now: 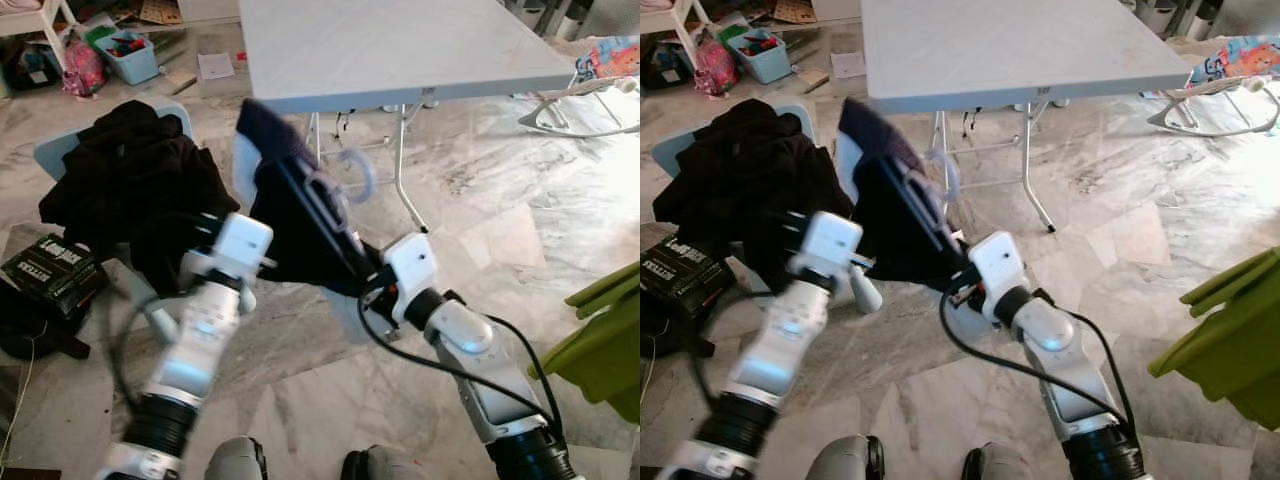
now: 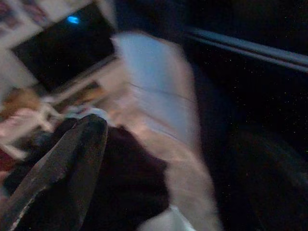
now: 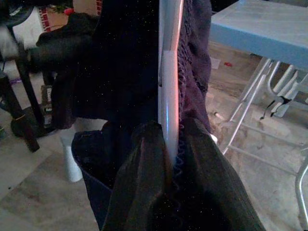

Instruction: Hang hanger

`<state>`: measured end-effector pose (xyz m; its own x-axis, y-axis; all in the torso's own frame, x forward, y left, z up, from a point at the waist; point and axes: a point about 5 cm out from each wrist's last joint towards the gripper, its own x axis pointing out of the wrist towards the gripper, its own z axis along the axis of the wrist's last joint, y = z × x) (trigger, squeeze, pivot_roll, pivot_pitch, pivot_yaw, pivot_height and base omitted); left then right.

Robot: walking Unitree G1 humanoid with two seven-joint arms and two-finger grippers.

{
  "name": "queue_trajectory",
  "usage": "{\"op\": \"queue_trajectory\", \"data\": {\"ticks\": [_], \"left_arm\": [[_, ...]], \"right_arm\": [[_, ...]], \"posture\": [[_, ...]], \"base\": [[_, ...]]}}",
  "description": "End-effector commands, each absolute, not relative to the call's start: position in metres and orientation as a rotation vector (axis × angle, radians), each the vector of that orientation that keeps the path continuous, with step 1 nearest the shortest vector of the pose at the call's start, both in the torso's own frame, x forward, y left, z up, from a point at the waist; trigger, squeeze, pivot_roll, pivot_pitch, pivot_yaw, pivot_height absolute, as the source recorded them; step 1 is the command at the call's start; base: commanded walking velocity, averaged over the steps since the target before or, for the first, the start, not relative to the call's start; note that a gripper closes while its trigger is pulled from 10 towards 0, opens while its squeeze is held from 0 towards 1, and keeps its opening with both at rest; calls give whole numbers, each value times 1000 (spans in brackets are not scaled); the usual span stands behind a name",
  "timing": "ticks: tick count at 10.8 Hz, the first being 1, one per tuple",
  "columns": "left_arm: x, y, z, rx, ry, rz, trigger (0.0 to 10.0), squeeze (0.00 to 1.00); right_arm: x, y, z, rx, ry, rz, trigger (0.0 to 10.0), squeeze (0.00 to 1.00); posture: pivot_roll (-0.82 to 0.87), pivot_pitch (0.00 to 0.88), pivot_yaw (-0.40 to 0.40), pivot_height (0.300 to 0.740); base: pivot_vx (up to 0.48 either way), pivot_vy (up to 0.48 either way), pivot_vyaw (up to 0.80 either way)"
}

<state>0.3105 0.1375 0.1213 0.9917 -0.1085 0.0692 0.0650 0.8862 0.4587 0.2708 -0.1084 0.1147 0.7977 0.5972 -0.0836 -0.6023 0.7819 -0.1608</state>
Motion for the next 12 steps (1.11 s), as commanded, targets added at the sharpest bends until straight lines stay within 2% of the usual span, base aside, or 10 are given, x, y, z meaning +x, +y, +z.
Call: {"op": "queue_trajectory", "data": {"ticks": [1,3,6,7,8,10,11,12], "left_arm": [[314,142,129,491,-118,-61,10000,0],[321,155,135,526,-121,-7,10000,0],[330,159,133,474,-103,-13,10000,0],[330,156,135,477,-118,-24,6902,0],[331,150,137,455,-129,-47,0,0],[331,136,137,416,-147,-97,39,0],[332,134,137,423,-148,-102,8510,0],[333,137,136,434,-136,-92,5882,0]], "right_arm": [[270,-106,118,-192,12,665,10000,0],[267,-104,116,-195,22,689,10000,0],[266,-97,121,-181,-2,722,10000,0],[266,-96,122,-179,-4,734,10000,0],[266,-95,121,-184,-4,738,10000,0],[265,-94,119,-191,2,740,10000,0],[263,-95,115,-199,17,746,10000,0],[262,-96,114,-200,22,750,10000,0]], "posture": [[-39,95,-24,740],[-40,93,-21,740],[-41,90,-21,740],[-41,90,-21,740],[-42,89,-21,740],[-42,89,-21,740],[-43,91,-20,740],[-43,91,-20,740]], "base": [[0,0,0],[0,0,0],[0,0,0],[0,0,0],[0,0,0],[0,0,0],[0,0,0],[0,0,0]]}}
